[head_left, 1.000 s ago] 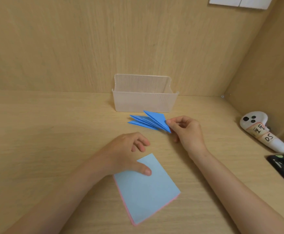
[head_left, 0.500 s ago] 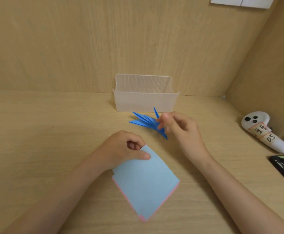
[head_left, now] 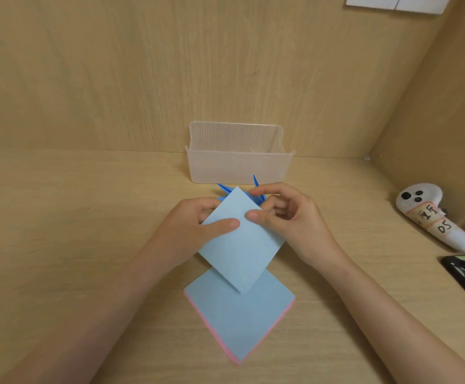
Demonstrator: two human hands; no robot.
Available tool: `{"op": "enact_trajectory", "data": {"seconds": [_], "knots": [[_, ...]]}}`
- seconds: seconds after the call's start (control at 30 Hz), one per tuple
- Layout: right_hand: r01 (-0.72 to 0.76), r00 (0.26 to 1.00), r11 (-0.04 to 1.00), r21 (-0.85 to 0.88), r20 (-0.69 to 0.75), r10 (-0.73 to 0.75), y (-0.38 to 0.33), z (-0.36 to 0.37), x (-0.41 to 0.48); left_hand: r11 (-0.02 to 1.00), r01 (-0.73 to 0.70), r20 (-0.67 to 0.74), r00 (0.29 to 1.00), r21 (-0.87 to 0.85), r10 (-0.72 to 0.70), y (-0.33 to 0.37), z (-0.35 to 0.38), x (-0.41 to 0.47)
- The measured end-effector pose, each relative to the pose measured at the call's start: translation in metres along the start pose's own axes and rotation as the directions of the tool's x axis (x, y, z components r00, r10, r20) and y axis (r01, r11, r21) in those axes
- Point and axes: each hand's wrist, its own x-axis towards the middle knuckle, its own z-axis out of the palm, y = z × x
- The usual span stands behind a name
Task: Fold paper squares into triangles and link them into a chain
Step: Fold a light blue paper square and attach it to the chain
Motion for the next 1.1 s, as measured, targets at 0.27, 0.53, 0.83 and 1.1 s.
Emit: {"op": "enact_trajectory", "data": {"seconds": [0.27, 0.53, 0.83, 1.1], "knots": [[0.34, 0.918, 0.843, -0.418, 0.34, -0.202, -0.01, -0.005, -0.008, 1.0, 0.0, -0.093, 0.996, -0.025, -0.002, -0.001, -0.013, 0.004], [0.314, 0.901, 0.816, -0.486, 0.424, -0.095, -0.011, -0.009, -0.009, 1.0, 0.02, -0.132, 0.991, -0.02, -0.023, -0.005, -0.019, 0.008], [0.158, 0.98, 0.958, -0.241, 0.155, -0.122, -0.002, -0.001, -0.004, 0.999, -0.032, -0.078, 0.996, -0.007, 0.032, -0.003, -0.008, 0.006], [0.066, 0.997, 0.998, -0.02, -0.046, -0.067, -0.003, 0.0, -0.002, 0.999, -0.035, 0.125, 0.991, -0.04, 0.04, 0.005, 0.008, -0.002]]}}
